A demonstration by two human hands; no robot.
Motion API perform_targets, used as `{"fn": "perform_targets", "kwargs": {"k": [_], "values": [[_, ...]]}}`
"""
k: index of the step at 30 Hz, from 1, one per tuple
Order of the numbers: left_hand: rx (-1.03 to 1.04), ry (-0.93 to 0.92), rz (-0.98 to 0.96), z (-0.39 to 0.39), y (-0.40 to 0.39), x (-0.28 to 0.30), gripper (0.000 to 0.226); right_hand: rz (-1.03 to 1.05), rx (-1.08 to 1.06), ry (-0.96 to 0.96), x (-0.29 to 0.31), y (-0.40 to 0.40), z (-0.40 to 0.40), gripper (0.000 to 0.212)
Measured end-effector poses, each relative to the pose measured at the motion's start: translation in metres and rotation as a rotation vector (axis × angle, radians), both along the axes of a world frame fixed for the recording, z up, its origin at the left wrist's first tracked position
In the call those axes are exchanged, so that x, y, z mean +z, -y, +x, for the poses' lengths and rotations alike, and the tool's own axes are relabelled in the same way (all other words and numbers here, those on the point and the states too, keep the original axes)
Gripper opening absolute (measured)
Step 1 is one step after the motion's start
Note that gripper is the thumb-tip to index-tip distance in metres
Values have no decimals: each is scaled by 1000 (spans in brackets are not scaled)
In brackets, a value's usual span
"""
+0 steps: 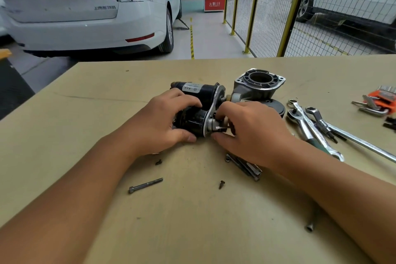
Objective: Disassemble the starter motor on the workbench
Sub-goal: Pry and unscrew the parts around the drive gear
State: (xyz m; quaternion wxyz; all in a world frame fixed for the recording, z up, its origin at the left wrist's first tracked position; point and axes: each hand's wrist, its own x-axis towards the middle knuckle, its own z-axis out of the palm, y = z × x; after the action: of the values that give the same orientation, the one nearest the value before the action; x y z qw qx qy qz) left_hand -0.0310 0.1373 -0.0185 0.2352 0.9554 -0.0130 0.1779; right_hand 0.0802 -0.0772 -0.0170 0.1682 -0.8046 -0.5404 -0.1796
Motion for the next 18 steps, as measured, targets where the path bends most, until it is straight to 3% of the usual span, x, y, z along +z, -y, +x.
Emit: {"fn": "perform_targets", "kwargs": {"k": [12,18], "values": [[-15,-121,-82,-3,-18,8,65,17,66,-63,1,3,6,29],[148,-107,-65,-31,-62,14,66,78,14,-172,0,18,29,29]]}}
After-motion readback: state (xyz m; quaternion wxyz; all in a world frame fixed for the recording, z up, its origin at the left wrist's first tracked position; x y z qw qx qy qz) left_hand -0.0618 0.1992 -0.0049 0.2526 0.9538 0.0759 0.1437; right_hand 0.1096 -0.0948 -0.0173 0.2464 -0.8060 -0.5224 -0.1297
